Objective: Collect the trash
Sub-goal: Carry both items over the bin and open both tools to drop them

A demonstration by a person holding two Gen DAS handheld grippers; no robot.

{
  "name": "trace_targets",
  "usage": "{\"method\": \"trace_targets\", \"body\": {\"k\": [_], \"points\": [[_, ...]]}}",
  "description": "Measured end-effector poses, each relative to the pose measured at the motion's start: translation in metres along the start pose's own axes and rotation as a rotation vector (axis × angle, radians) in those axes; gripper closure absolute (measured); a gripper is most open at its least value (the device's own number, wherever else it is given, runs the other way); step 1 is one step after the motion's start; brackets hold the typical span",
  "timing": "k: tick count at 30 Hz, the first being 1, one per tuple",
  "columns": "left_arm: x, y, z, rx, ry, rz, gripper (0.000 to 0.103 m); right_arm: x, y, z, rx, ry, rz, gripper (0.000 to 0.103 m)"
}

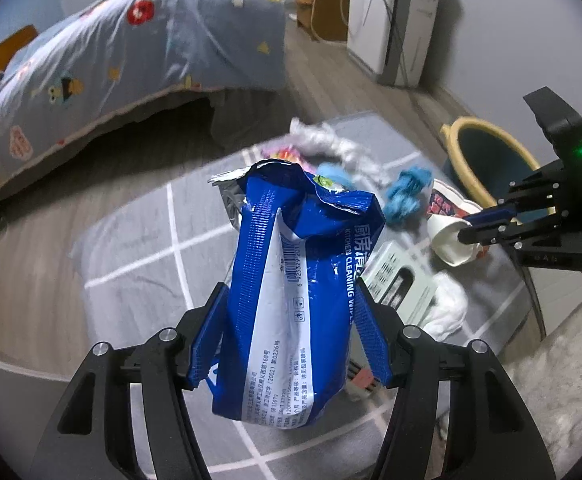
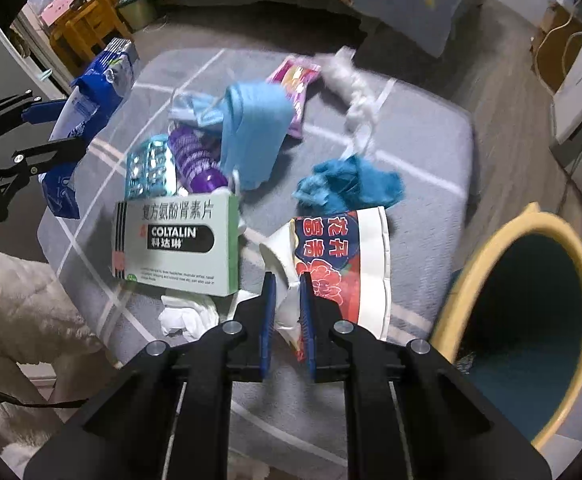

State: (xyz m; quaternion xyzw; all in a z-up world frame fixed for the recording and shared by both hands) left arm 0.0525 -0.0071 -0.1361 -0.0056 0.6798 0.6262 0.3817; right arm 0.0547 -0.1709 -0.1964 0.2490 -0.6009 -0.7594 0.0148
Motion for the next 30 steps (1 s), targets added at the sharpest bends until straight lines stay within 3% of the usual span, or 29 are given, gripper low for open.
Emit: {"method": "trace_targets", "body": {"k": [8,13,21,30], "points": [[-0.039,0.028,-0.011,-0.035,-0.029,-0.095,0.041,-0.021,0.074,-0.029,0.031,-0.042,-0.149,0.091],[-0.065,0.033,-0.034,-0.01,-0.043,-0.131,0.041,-0.02,0.111,-0.06,0.057,-0.102,-0.216,0.091],[-0.111,0.028,-0.099,0.049,-0.147,-0.164,0.041,0.011,0.145,-0.124,0.104,-0.217,-0.275,0.091],[-0.141,0.003,-0.184,0.146,-0.269,-0.139,0.041,0.062,0.146,-0.184,0.128,-0.349,-0.263,0.091]]}}
Point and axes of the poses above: each gripper's, at about its wrist camera, not at the fingertips, and y roughly against the way its jaws point, z to its left, x to its underside, the point moved 8 cm from there along -y, roughly the way its jaws point, and after that the axes turned 5 degrees about -y, right-handed, at the moved point
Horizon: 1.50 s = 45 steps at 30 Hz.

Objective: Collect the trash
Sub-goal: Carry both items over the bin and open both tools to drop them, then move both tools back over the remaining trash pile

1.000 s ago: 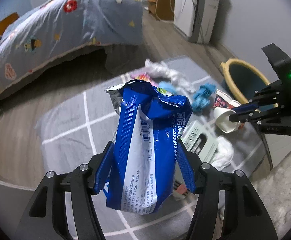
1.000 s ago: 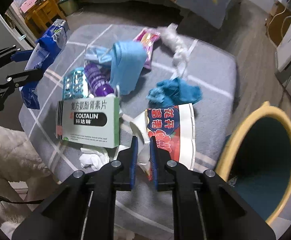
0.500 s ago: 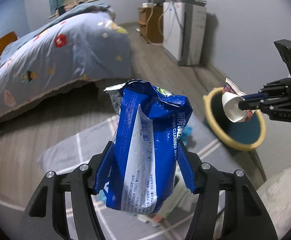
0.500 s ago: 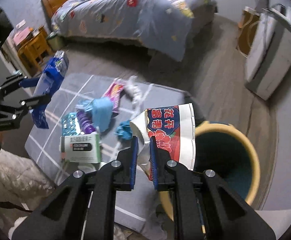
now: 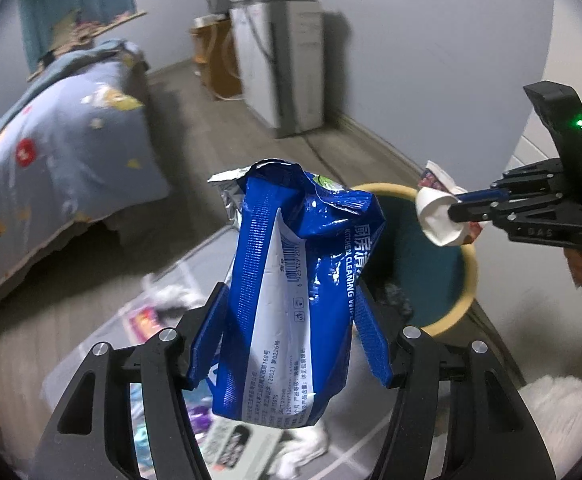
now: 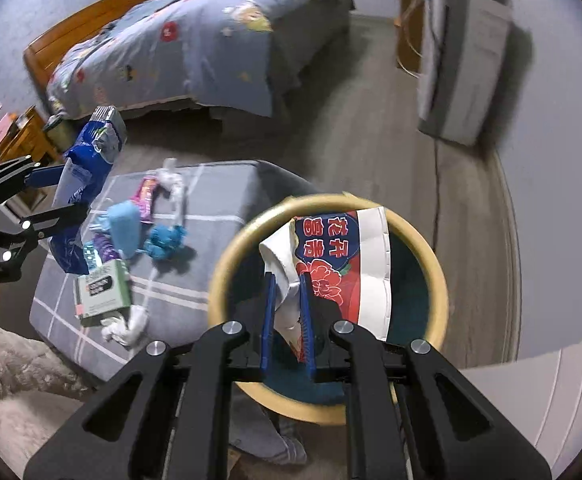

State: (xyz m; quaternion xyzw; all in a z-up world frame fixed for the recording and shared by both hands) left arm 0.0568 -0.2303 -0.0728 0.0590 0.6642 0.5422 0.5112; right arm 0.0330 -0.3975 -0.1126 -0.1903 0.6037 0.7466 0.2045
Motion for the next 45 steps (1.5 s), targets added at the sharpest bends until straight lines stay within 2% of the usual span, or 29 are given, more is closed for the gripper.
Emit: {"method": "trace_targets", "body": {"k": [6,13,21,23,28,30,31,33,35,38,45], "points": [[-0.013,-0.04,-0.041,0.111,-0.019,0.05,0.041,0.015,-0.012,-0.025,-0.007,-0.059,0.03,0.091],[-0.023,-0.085,-0.065,0.176,0.0,0.122,0.041,0.021,-0.032,-0.043,0.004,-0.109,0.056,0.091],[-0.038,-0.097,-0.08,0.188,-0.032,0.118,0.033,0.015,-0.037,-0.053,0.011,-0.142,0.051,0.09],[-0.037,-0.095,-0.077,0.186,-0.03,0.109,0.024,0.014,-0.036,-0.054,0.013,-0.146,0.047,0.089],[-0.032,-0.095,-0.064,0.156,-0.01,0.109,0.019,0.014,-0.035,-0.058,0.017,-0.157,0.048,0.088],[-0.029,-0.09,-0.057,0.144,0.012,0.104,0.016,0.015,-0.032,-0.058,0.02,-0.158,0.04,0.072],[-0.027,-0.087,-0.053,0.137,0.023,0.1,0.015,0.015,-0.03,-0.058,0.021,-0.158,0.035,0.059],[-0.023,-0.079,-0.045,0.116,0.035,0.09,0.011,0.014,-0.026,-0.055,0.025,-0.15,0.023,0.048],[-0.019,-0.072,-0.036,0.092,0.043,0.083,0.01,0.012,-0.023,-0.052,0.027,-0.145,0.014,0.025],[-0.011,-0.059,-0.018,0.05,0.065,0.068,0.009,0.007,-0.016,-0.046,0.032,-0.141,-0.013,0.005],[0.015,-0.015,0.037,-0.047,0.171,0.029,0.007,0.003,-0.013,-0.031,0.088,-0.108,-0.009,0.006]]}}
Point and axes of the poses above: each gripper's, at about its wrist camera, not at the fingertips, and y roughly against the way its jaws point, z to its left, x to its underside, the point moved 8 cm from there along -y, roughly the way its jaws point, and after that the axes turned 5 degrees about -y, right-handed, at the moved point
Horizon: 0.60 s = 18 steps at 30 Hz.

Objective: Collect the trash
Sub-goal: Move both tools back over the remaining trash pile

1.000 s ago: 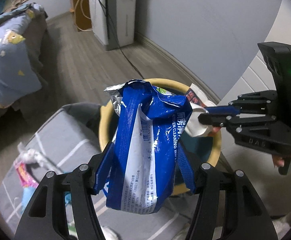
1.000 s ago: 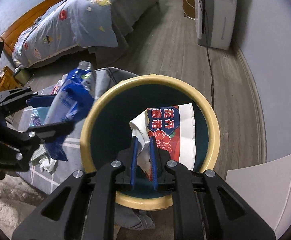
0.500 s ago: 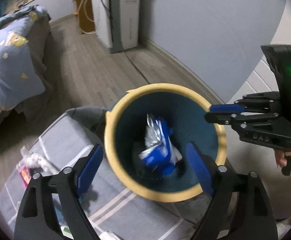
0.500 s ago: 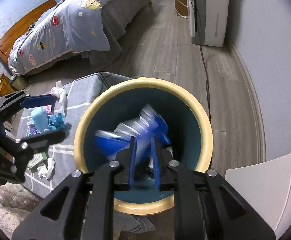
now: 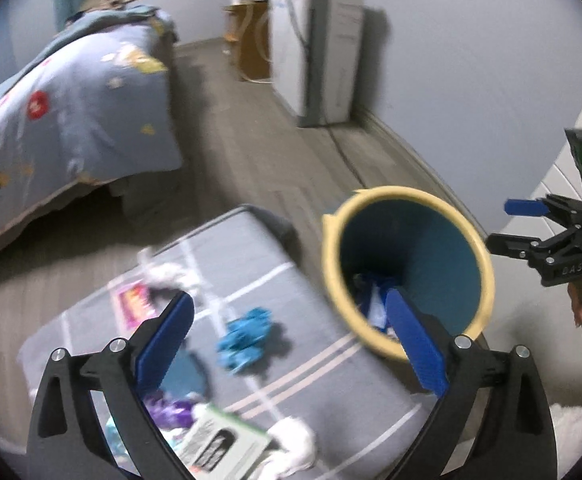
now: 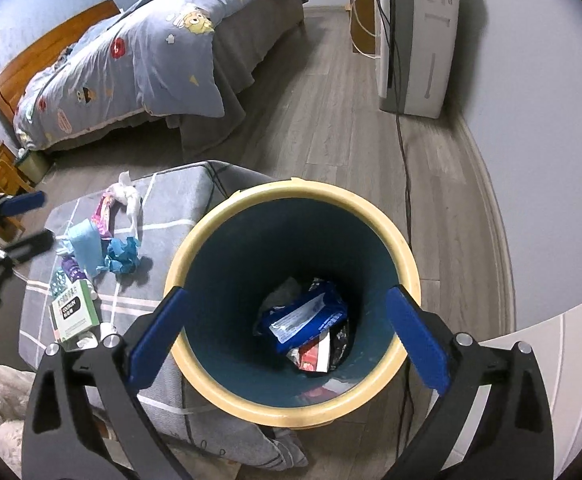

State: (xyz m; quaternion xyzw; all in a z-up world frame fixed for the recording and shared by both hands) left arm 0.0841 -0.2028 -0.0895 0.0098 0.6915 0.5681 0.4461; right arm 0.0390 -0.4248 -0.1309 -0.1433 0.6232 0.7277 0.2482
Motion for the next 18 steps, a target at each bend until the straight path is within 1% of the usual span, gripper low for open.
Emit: {"method": "trace_targets", "body": {"k": [7,11,14,18], "points": [[0.038,0.033,0.069,-0.096,0.099,0.008,0.007,0.004,0.0,0.023,0.018,0.022,0.02,0.006],[0.066,0.052,0.105,-0.156,0.147,0.017,0.006,0.002,0.005,0.047,0.001,0.043,0.016,0.006],[0.085,0.059,0.122,-0.178,0.177,0.026,0.006,0.0,0.009,0.072,-0.018,0.079,0.011,0.006],[0.112,0.061,0.132,-0.178,0.216,0.039,0.006,-0.002,0.01,0.111,-0.036,0.125,0.015,0.006]]}}
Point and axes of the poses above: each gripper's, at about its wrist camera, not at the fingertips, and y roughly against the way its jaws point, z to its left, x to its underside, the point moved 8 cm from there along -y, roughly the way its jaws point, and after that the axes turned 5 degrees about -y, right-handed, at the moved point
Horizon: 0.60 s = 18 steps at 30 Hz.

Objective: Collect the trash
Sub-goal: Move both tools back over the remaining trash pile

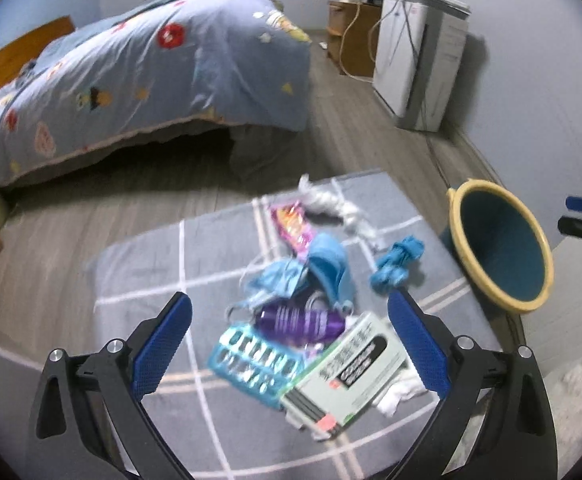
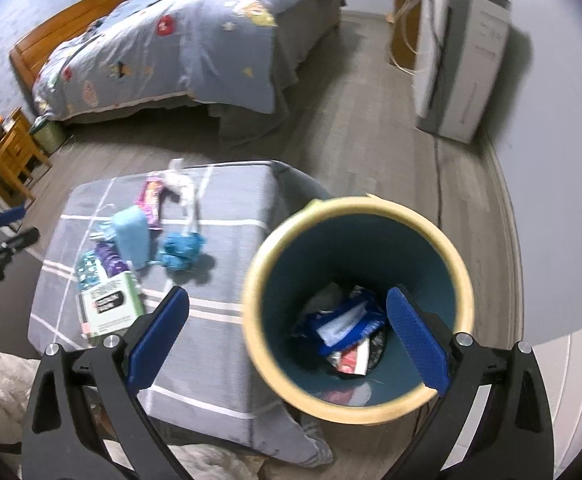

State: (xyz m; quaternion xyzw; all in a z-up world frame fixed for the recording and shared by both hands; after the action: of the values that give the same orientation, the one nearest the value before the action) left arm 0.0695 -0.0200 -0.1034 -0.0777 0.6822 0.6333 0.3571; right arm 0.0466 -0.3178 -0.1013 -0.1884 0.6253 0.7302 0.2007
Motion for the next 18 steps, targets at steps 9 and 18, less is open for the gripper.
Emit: {"method": "trace_targets", "body": {"k": [9,18], "points": [[0.047,-0.028,-0.021,0.032,-0.063,0.071,0.006,-0.015,-0.022,0.066,0.044,0.105,0.024,0.006],[0.068,-0.054,-0.054,0.087,-0.21,0.115,0.006,-0.047,-0.048,0.09,0.077,0.049,0.032,0.006]]}}
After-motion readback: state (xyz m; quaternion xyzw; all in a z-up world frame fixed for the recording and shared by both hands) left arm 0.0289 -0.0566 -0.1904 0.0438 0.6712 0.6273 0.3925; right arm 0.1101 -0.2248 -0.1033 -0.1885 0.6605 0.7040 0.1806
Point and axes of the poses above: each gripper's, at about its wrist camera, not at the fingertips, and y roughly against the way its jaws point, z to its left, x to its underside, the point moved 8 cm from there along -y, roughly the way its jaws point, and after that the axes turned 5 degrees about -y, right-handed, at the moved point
